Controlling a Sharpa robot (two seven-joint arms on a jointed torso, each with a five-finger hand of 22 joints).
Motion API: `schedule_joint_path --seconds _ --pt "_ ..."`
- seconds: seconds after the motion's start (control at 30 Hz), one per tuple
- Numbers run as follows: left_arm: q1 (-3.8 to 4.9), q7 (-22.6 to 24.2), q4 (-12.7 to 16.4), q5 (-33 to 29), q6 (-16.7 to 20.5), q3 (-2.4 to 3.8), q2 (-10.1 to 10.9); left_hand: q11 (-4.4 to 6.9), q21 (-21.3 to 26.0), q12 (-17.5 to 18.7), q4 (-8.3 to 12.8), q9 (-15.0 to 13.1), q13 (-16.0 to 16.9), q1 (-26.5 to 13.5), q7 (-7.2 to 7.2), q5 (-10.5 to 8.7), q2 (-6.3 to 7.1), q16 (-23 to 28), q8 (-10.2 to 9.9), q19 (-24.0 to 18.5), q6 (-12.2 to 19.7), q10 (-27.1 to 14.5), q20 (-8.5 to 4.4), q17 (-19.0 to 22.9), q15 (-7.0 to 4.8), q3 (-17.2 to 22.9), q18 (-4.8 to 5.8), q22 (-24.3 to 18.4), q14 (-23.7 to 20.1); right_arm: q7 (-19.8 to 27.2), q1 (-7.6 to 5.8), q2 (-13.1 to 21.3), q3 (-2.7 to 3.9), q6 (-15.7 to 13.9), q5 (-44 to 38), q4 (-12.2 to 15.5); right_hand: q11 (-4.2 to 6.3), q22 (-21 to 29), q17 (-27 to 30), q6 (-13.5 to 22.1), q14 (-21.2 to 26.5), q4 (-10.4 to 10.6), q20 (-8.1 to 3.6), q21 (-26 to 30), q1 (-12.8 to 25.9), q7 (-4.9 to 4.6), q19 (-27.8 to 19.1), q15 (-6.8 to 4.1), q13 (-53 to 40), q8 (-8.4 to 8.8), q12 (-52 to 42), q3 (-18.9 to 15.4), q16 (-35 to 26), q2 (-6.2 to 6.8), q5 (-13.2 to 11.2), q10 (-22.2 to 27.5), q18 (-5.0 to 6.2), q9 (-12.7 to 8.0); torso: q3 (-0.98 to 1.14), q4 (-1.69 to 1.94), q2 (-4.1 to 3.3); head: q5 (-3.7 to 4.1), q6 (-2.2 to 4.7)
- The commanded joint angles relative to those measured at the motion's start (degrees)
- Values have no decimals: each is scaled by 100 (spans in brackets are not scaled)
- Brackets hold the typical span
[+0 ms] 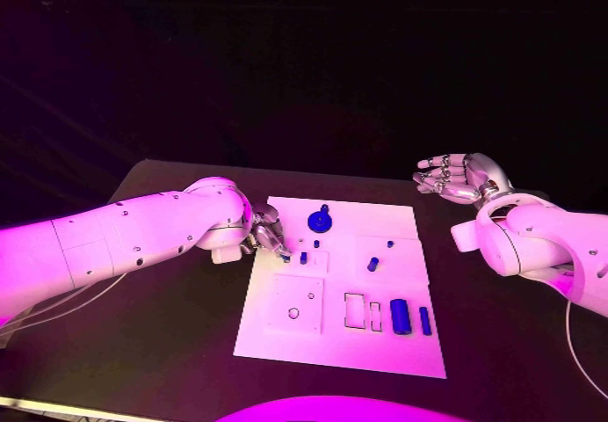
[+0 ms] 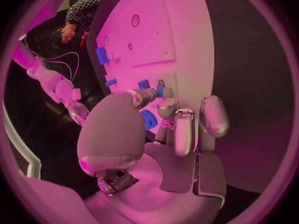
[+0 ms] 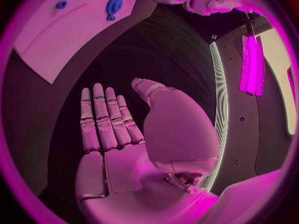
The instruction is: Assemble the parts on the task board
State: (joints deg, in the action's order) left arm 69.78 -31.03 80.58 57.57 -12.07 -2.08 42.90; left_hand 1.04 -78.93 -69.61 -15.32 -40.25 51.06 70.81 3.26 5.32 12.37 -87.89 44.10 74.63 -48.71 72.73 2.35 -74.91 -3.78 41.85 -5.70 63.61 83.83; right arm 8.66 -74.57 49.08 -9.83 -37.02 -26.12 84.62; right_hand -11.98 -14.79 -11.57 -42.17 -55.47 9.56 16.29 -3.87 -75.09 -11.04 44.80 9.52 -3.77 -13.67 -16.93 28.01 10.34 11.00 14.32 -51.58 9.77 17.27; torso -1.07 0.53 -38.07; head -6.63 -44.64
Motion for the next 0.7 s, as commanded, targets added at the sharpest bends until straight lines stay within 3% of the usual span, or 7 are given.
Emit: schedule_joint_path --seconds 0.03,0.7 --pt "-13 -69 14 58 -143 -8 3 2 -17 -28 989 -225 7 -14 -9 27 -50 -22 17 20 -55 59 -1 -1084 -37 1009 31 8 500 37 6 -7 0 28 -21 -3 -23 11 11 40 7 -16 8 19 52 -488 -50 25 9 30 29 -20 -29 -5 -17 28 55 -9 -2 3 2 -3 -2" --pt "-20 -61 27 22 -194 -7 2 8 -44 -55 1045 -234 58 -58 -15 65 -16 -34 20 53 -83 99 -4 -1111 -40 1074 42 65 509 25 21 -14 0 66 -21 -21 -29 36 29 42 15 3 11 20 102 -493 -65 32 10 35 38 -37 -54 -16 -20 42 51 -21 8 0 -1 -19 -1"
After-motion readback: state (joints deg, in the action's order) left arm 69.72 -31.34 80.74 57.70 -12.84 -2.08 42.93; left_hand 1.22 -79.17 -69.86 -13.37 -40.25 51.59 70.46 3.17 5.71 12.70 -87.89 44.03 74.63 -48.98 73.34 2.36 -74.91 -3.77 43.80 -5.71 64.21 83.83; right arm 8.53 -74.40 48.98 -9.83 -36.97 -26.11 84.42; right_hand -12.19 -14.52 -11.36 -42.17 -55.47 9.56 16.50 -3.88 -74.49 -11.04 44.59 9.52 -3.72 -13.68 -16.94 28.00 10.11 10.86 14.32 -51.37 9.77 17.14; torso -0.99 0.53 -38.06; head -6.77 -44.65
